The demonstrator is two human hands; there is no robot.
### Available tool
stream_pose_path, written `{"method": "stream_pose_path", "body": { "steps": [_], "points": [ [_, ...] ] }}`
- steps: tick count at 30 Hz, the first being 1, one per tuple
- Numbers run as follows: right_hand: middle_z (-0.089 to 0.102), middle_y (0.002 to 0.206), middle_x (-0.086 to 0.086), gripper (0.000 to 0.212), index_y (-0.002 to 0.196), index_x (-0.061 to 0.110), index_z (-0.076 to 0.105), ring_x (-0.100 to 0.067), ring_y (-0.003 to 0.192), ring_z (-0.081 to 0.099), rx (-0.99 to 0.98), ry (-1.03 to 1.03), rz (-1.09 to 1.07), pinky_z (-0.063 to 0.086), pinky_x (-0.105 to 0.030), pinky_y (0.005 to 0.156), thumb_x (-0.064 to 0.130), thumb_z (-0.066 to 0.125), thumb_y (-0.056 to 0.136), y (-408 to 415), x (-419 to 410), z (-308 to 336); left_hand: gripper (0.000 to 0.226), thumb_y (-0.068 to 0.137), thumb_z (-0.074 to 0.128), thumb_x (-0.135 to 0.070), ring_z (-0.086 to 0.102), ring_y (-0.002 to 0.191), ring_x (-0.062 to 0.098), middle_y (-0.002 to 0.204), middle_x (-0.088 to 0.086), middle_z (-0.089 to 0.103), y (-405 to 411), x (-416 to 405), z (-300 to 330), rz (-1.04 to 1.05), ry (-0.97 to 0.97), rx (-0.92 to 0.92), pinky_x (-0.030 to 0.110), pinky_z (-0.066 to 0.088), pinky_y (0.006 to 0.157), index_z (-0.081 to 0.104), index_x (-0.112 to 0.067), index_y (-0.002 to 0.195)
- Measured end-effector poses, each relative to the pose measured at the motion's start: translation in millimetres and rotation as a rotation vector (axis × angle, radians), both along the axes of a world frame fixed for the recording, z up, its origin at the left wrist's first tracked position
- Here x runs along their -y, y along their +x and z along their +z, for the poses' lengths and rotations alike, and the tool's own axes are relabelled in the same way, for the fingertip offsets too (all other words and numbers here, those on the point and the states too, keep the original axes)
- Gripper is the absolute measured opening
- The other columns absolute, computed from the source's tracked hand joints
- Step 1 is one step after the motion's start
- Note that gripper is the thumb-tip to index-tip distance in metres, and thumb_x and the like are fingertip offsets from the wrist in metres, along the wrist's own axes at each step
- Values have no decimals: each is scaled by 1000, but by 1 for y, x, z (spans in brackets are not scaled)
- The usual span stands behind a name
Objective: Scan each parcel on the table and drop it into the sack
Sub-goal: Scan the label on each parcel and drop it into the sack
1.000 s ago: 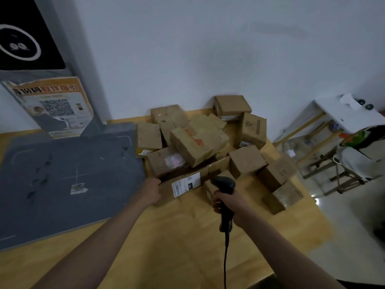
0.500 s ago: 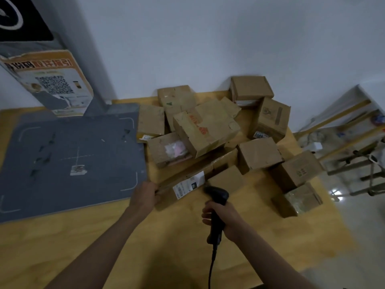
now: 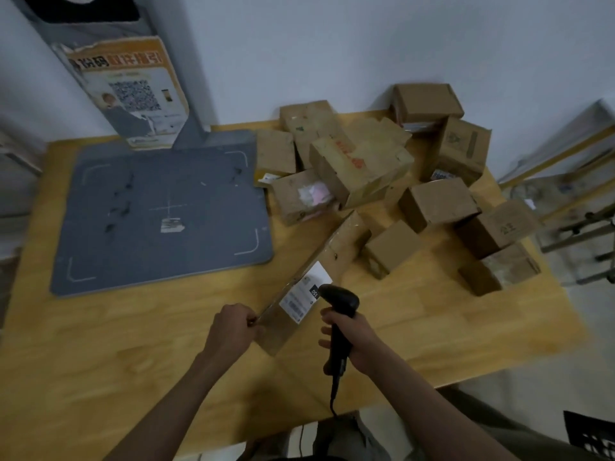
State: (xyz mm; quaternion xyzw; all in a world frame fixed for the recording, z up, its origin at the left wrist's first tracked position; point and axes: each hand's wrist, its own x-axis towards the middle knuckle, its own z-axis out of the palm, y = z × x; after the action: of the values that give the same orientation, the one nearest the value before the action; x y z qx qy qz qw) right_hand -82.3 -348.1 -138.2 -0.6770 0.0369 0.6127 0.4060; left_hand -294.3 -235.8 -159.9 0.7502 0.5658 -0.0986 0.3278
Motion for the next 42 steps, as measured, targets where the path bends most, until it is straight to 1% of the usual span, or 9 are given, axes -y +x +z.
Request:
{"method": "stream_pose_path", "body": {
  "steps": [7, 10, 13, 17, 24, 29, 33, 38, 42],
  "points": [
    [61, 115, -15, 30, 120, 5, 64, -31, 105, 60, -94, 98, 17, 55, -46, 85, 10, 68, 90, -47, 18, -8, 20, 82, 79, -30, 63, 54, 4, 58, -7, 68, -43, 26, 9, -4, -150, 147, 22, 50, 54, 71, -24, 65],
    [65, 117, -16, 23, 115, 5, 64, -32, 115, 64, -162, 141, -12, 58, -48, 89, 6, 66, 91, -64, 22, -8, 11, 84, 77, -28, 66, 71, 10, 79, -7, 71, -49, 39, 10, -19, -118, 109, 31, 55, 66, 68, -30, 90],
    [68, 119, -16, 17, 109, 6, 66, -32, 116, 65, -181, 148, -30, 56, -52, 95, 4, 66, 91, -75, 24, -9, 57, 81, 77, -41, 64, 92, 13, 110, -5, 68, -46, 51, 9, -67, -80, 80, 24, 47, 64, 48, -31, 129],
    [70, 120, -17, 24, 114, 4, 68, -34, 115, 67, -220, 170, -52, 58, -50, 91, 3, 67, 90, -83, 26, -7, 89, 70, 76, -62, 51, 115, 14, 132, -4, 48, -31, 60, 13, -43, 17, 40, 28, 49, 86, 34, -25, 139],
    [72, 116, -18, 32, 120, 8, 68, -34, 107, 71, -176, 214, 76, 56, -52, 97, 5, 70, 88, -88, 15, 11, 96, 64, 84, -48, 46, 118, 22, 132, 2, 42, -21, 41, 31, -85, 153, -127, 36, 45, 92, 30, -20, 138],
    [62, 85, -11, 29, 119, 10, 66, -23, 77, 62, 27, 332, 326, 56, -38, 79, 6, 65, 90, -69, -3, 57, 95, 59, 88, -45, 49, 114, 22, 127, 5, 45, -36, 0, 71, -176, 217, -205, 34, 46, 94, 36, -13, 133],
    [60, 74, -5, 17, 108, 7, 63, -18, 68, 57, 363, 423, 605, 51, -31, 66, 5, 63, 91, -56, -31, 114, 88, 63, 88, -39, 49, 117, 21, 127, 3, 48, -51, -33, 120, -272, 297, -240, 30, 42, 94, 41, -14, 133],
    [70, 81, -6, 20, 104, 10, 65, -9, 66, 63, 777, 604, 827, 54, -30, 67, 11, 72, 86, -49, -61, 175, 84, 59, 91, -33, 41, 122, 21, 127, -2, 46, -74, -53, 171, -338, 355, -196, 26, 37, 82, 42, -17, 126],
    [61, 86, 16, 20, 104, 16, 65, 0, 83, 61, 1067, 738, 1100, 49, -21, 76, 17, 76, 87, -52, -74, 204, 86, 58, 90, -33, 41, 121, 20, 125, -4, 46, -91, -57, 197, -396, 414, -172, 29, 38, 101, 42, -19, 127]
  ]
}}
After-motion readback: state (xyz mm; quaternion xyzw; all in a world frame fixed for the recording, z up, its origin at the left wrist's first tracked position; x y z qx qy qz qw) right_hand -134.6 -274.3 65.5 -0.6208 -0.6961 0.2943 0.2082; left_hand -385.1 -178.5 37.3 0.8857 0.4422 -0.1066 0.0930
